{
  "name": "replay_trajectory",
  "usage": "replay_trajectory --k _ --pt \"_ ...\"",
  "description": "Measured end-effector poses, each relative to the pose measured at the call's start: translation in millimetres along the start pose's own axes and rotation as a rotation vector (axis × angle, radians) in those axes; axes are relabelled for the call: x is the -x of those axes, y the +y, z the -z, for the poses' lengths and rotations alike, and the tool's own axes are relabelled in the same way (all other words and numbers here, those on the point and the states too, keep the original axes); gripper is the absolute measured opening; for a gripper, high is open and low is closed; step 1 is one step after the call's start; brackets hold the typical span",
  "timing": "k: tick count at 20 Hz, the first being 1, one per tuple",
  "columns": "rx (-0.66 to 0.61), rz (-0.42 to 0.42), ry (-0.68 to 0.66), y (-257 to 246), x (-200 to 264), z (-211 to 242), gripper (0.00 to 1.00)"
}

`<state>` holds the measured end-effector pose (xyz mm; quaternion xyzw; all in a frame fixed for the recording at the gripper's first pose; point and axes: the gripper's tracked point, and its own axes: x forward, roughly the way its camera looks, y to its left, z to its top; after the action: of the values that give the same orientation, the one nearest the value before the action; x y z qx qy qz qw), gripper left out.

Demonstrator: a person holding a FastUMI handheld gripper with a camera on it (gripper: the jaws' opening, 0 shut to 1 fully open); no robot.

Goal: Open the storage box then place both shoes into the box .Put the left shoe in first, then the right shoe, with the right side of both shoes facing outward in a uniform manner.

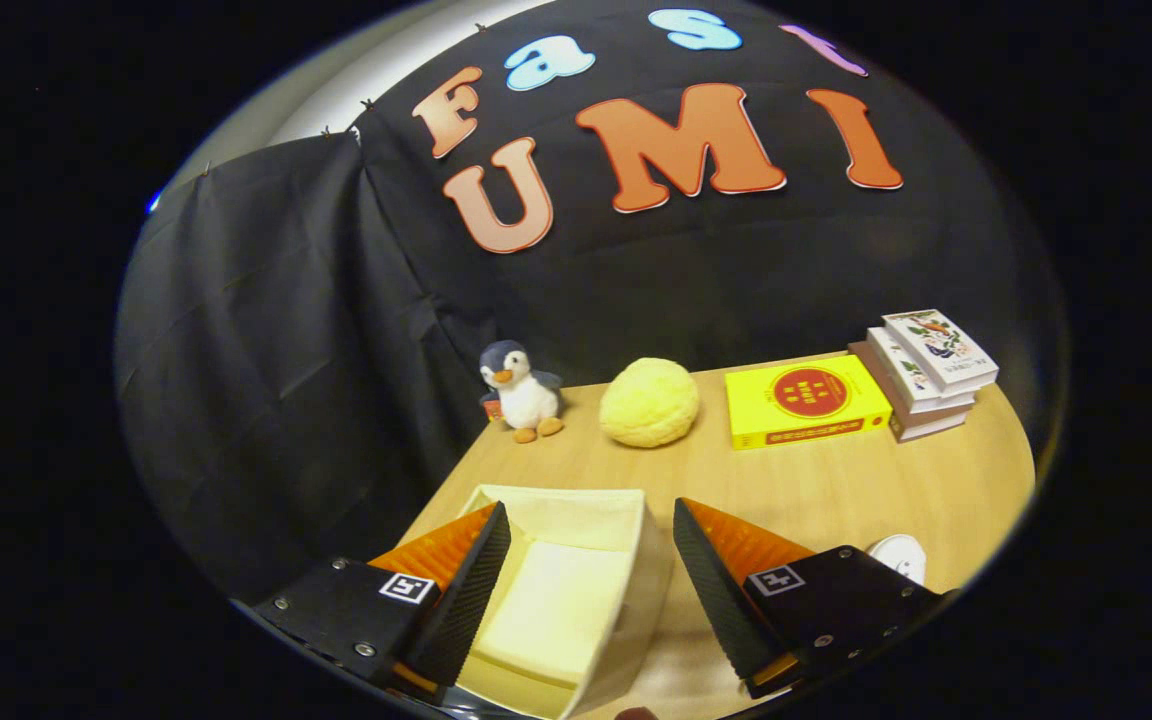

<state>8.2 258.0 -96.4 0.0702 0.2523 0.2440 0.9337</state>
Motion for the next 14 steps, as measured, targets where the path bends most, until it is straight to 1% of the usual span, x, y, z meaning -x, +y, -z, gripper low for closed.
replay_trajectory --k 4,9,14 --pt "0.016 0.142 0.033 -71.1 14.6 28.1 0.98" --pt "0.057 0.282 0.101 -137.5 33.1 70.6 0.99" --pt "0.064 0.348 0.164 -171.2 47.2 108.6 0.98"
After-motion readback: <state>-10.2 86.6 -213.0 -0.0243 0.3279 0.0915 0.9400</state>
